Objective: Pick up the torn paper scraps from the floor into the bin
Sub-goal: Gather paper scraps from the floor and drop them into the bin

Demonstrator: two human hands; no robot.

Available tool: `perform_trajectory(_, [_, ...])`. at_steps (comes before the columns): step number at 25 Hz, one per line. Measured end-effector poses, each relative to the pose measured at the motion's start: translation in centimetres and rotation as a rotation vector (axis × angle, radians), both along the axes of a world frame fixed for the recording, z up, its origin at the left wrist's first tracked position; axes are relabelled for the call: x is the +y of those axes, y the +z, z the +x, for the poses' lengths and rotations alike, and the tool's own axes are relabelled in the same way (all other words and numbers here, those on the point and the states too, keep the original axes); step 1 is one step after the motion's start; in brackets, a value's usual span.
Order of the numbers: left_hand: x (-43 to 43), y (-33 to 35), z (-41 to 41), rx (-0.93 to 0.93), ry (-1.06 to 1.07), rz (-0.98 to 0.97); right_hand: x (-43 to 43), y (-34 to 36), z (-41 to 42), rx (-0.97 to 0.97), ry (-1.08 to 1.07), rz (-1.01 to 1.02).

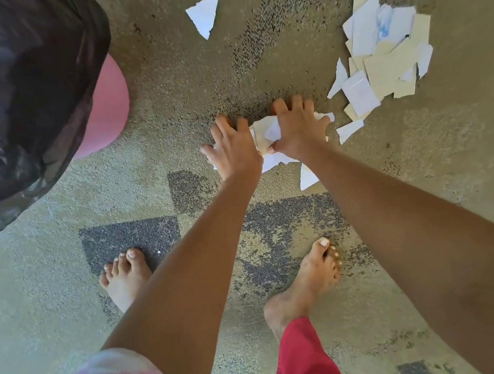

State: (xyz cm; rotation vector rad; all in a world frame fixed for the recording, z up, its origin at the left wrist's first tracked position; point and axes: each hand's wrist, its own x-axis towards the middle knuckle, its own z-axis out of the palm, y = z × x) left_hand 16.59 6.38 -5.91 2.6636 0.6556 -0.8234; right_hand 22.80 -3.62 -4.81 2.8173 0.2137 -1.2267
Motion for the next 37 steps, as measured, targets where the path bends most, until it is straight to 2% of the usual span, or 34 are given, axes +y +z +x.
perform_trajectory(7, [0.5,0.1,-0.4,-0.007,-0.052,-0.08,-0.7,0.4,-1.7,-0.063,-0.045,0.11])
perform_trajectory(13, [0.7,0.0,-1.1,-0.04,-0.012,-0.162,-1.8,0.7,-2.3,-0.066,-0.074,0.219])
perform_trajectory(18, [1.8,0.8,-0.9,-0.007,0.073,-0.312,-2.6,1.0,-2.5,-0.034,-0.14,0.331])
perform_trajectory(24, [3.9,3.1,-1.2,-0.031,0.205,-0.389,-2.0,3.6,-2.8,-0.048,-0.381,0.477])
perform_trajectory(29, [5.5,6.6,-0.7,-0.105,0.273,-0.426,-1.0,6.7,-2.1,-0.088,-0.488,0.551])
perform_trajectory(37, [8.4,13.2,0.9,-0.192,0.472,-0.491,0.8,14.5,0.0,-0.19,-0.777,0.702])
